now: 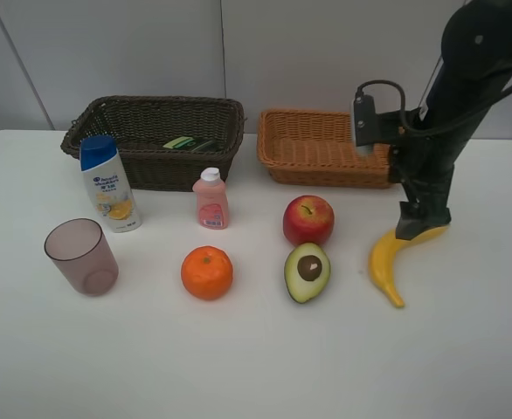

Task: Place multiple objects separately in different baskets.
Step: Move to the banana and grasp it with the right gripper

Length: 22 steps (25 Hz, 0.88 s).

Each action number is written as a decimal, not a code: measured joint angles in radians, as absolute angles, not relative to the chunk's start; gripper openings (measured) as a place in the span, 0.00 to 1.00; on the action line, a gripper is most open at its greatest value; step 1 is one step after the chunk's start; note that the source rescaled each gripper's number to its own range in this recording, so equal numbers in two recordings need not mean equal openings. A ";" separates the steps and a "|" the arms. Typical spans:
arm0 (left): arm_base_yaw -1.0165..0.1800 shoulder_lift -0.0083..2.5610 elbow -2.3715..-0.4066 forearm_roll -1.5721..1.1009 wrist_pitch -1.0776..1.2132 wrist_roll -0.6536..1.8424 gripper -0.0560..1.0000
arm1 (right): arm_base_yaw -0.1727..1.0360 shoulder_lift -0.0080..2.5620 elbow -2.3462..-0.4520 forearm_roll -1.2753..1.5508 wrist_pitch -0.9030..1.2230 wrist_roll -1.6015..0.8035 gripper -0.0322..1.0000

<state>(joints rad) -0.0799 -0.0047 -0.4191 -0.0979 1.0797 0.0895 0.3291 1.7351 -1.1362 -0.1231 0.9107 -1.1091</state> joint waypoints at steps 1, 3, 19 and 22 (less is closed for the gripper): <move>-0.080 -0.005 -0.419 -0.098 1.080 0.090 1.00 | 0.323 1.735 -1.123 -0.121 0.895 -1.138 0.97; -0.080 -0.005 -0.419 -0.098 1.080 0.090 1.00 | 0.310 1.735 -1.096 -0.121 0.858 -1.182 0.97; -0.080 -0.005 -0.419 -0.098 1.080 0.090 1.00 | 0.253 1.856 -1.064 -0.197 0.687 -1.246 0.97; -0.080 -0.005 -0.419 -0.098 1.080 0.090 1.00 | 0.253 1.881 -1.063 -0.213 0.667 -1.247 0.97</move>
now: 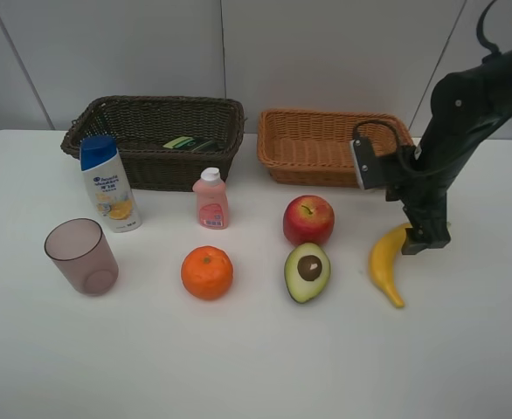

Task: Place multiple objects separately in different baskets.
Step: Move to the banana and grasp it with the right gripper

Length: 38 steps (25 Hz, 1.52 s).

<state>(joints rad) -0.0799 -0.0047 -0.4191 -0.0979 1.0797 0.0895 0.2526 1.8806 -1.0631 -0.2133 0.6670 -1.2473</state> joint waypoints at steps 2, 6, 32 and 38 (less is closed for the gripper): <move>-0.080 -0.005 -0.419 -0.098 1.080 0.090 1.00 | 0.253 1.896 -1.063 -0.222 0.650 -1.247 0.97; -0.080 -0.005 -0.419 -0.098 1.080 0.090 1.00 | 0.244 1.916 -1.063 -0.229 0.631 -1.249 0.97; -0.080 -0.005 -0.419 -0.098 1.080 0.090 1.00 | 0.241 1.977 -1.052 -0.233 0.648 -1.249 0.03; -0.080 -0.005 -0.419 -0.098 1.080 0.090 1.00 | 0.241 1.977 -1.052 -0.233 0.655 -1.249 0.03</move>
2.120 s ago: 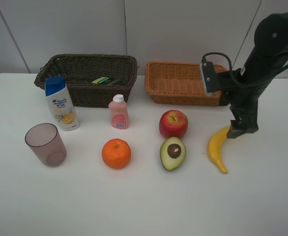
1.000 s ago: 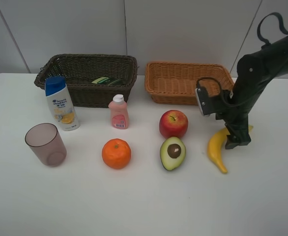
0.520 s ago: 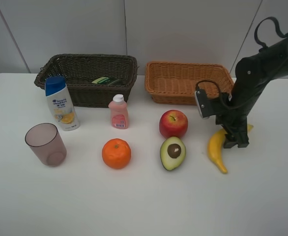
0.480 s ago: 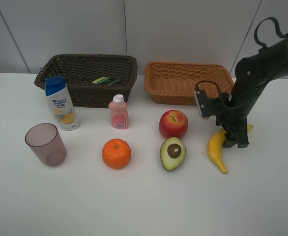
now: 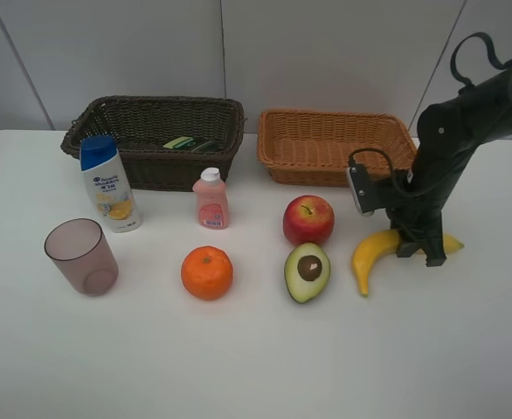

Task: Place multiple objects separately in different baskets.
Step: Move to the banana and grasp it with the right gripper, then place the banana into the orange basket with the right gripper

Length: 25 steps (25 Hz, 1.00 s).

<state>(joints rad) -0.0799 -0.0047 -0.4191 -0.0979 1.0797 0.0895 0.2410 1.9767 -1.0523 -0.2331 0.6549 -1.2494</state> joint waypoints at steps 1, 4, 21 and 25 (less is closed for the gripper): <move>-0.080 -0.005 -0.419 -0.098 1.080 0.090 1.00 | 0.241 1.977 -1.052 -0.233 0.656 -1.249 0.03; -0.080 -0.005 -0.419 -0.098 1.080 0.090 1.00 | 0.241 1.977 -1.052 -0.233 0.660 -1.249 0.03; -0.080 -0.005 -0.419 -0.098 1.080 0.090 1.00 | 0.241 1.814 -1.052 -0.233 0.828 -1.398 0.03; -0.080 -0.005 -0.419 -0.098 1.080 0.090 1.00 | 0.241 1.745 -1.052 -0.233 0.833 -1.399 0.03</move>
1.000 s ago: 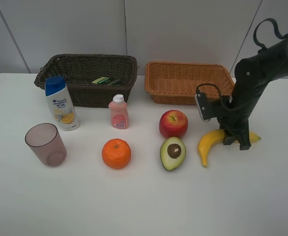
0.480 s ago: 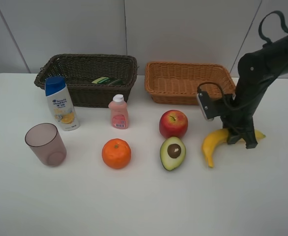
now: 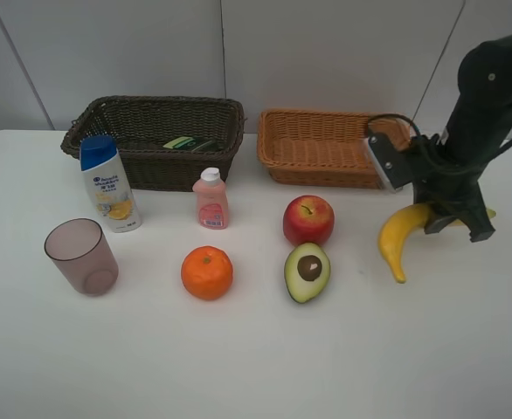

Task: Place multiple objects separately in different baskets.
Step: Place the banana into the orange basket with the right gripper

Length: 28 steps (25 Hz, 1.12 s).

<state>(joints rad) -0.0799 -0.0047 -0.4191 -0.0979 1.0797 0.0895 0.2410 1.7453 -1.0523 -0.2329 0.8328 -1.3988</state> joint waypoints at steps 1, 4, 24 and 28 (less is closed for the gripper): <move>-0.080 -0.005 -0.419 -0.098 1.080 0.090 1.00 | 0.241 1.729 -1.052 -0.233 0.833 -1.399 0.03; -0.080 -0.005 -0.419 -0.098 1.080 0.090 1.00 | 0.241 1.691 -1.052 -0.234 0.832 -1.399 0.03; -0.080 -0.005 -0.419 -0.098 1.080 0.090 1.00 | 0.241 1.776 -1.432 -0.164 0.741 -1.244 0.03; -0.080 -0.005 -0.419 -0.098 1.080 0.090 1.00 | 0.241 1.864 -1.516 -0.161 0.669 -1.183 0.03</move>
<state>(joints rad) -0.0799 -0.0047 -0.4191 -0.0979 1.0797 0.0895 0.2410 1.8642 -1.5164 -0.1608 0.6688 -1.1829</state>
